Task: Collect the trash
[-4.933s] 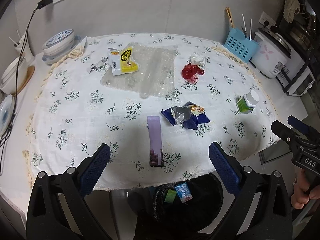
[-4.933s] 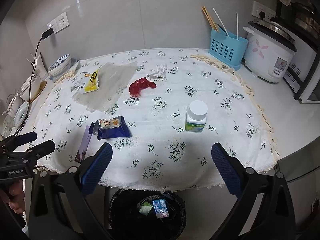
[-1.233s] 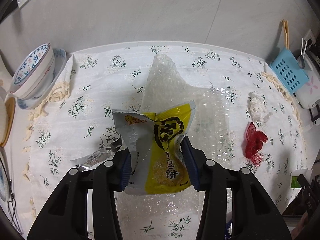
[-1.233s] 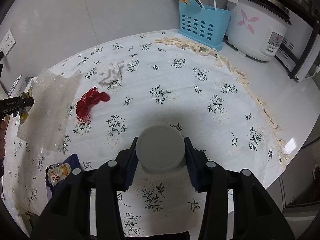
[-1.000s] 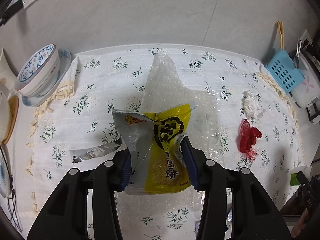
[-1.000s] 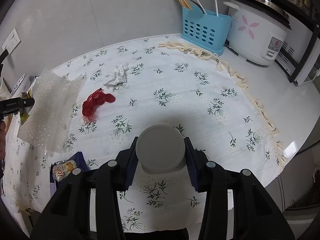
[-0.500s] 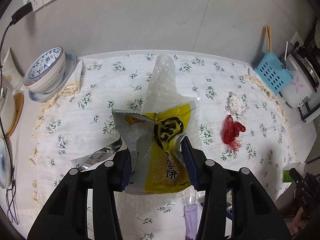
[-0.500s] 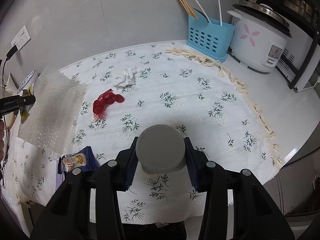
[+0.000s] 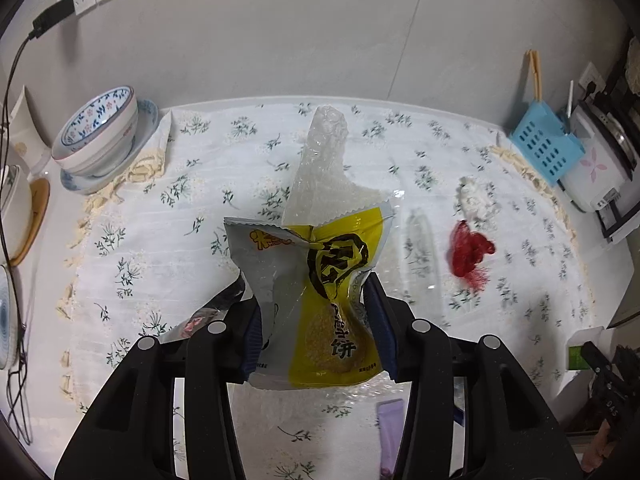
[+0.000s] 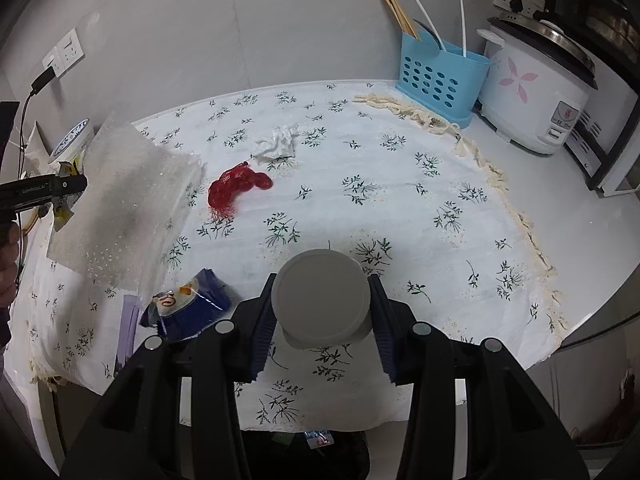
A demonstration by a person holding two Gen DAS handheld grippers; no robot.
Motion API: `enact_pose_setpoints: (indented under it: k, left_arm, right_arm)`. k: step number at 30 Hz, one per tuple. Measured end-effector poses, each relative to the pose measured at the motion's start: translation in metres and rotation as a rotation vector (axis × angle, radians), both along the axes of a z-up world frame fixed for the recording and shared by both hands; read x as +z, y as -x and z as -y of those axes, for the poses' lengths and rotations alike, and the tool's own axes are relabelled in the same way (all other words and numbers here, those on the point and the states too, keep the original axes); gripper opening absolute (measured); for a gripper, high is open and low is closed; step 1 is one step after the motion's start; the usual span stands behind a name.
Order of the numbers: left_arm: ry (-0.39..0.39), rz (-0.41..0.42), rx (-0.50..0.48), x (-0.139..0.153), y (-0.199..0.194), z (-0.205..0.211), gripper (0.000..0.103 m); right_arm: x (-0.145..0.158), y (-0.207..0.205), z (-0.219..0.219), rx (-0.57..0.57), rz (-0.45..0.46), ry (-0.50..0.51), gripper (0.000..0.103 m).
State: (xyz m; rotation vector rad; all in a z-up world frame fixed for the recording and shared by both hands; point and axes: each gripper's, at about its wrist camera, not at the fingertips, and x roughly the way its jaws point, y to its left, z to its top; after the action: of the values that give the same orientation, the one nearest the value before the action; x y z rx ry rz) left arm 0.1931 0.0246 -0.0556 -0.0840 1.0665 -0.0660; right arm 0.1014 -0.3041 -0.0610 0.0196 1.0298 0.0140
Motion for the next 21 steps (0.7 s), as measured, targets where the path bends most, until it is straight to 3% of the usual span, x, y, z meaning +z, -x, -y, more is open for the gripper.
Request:
enact_pose_setpoints:
  k: [7,16,19,21]
  left_arm:
    - [-0.031,-0.041,0.028,-0.033,-0.008,-0.012,0.053]
    - [-0.098,-0.089,0.070,-0.062,-0.018,-0.025,0.073]
    - [-0.108,-0.095,0.077,-0.068,-0.019,-0.027,0.073]
    - [-0.105,-0.099,0.081,-0.071,-0.019,-0.029,0.061]
  right_arm:
    - [-0.005,0.001,-0.002,0.004,-0.012,-0.002,0.041]
    - [-0.013,0.000,-0.002,-0.003,-0.031,-0.001,0.041]
    - [-0.014,0.000,-0.003,-0.005,-0.035,-0.002,0.041]
    - [-0.015,-0.001,-0.003,-0.006,-0.038,-0.003,0.041]
